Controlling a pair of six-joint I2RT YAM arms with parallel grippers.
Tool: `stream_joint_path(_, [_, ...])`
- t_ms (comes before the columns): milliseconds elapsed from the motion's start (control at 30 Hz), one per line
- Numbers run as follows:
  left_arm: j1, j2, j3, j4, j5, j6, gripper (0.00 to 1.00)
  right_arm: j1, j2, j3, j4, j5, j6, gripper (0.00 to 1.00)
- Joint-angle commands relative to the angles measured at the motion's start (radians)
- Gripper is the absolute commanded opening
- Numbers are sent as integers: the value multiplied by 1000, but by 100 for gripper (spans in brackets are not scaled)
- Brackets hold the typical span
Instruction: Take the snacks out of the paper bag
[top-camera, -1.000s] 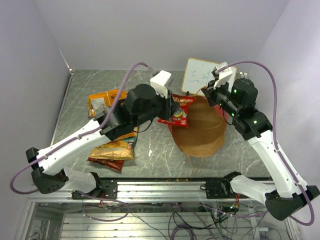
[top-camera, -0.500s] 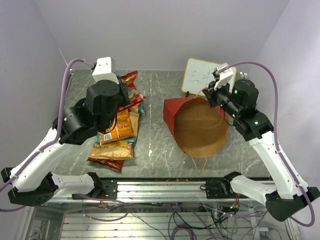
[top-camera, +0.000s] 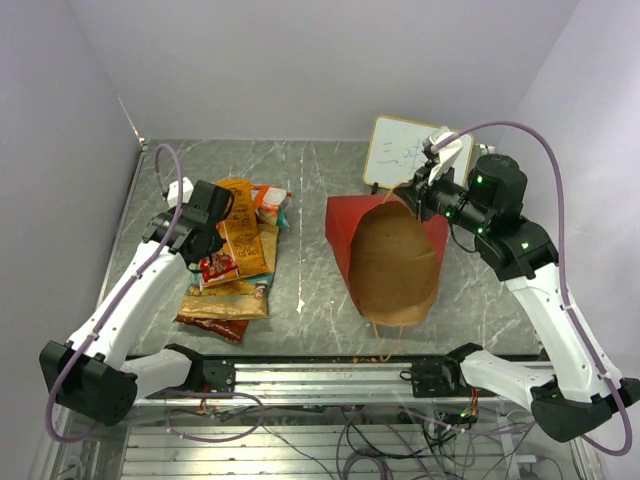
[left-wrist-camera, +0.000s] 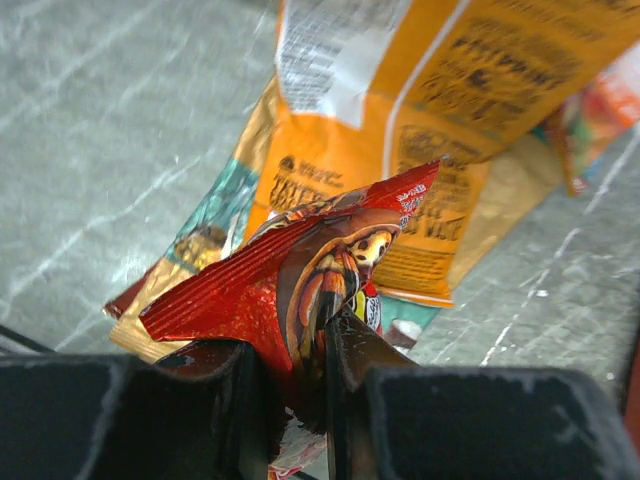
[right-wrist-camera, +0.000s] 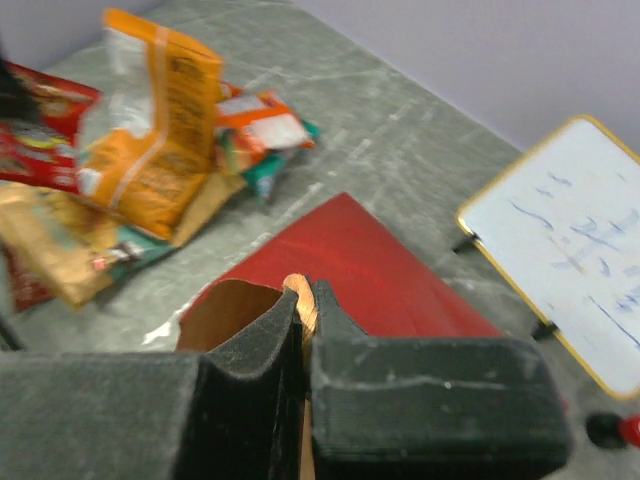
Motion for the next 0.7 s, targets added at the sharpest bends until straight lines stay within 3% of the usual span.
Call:
stream_joint_path(0, [90, -34, -121, 51, 153, -81, 7, 5, 40, 183, -151, -328, -2, 0])
stream_joint_path(133, [178, -13, -251, 139, 224, -84, 7, 5, 82, 298, -173, -441, 189, 0])
stream_joint_path(233, [212, 35, -284, 135, 226, -104, 7, 5, 89, 294, -79, -347, 312, 0])
stream_joint_path(300, [218, 66, -285, 135, 233, -104, 10, 5, 96, 266, -37, -190, 328, 0])
stream_joint_path(467, [218, 74, -274, 134, 257, -106, 42, -1, 202, 219, -40, 206, 412, 0])
stream_joint_path(600, [218, 51, -247, 118, 281, -95, 71, -69, 375, 317, -185, 304, 428, 0])
stream_joint_path(667, [218, 36, -222, 109, 286, -72, 79, -144, 430, 340, -232, 283, 430, 0])
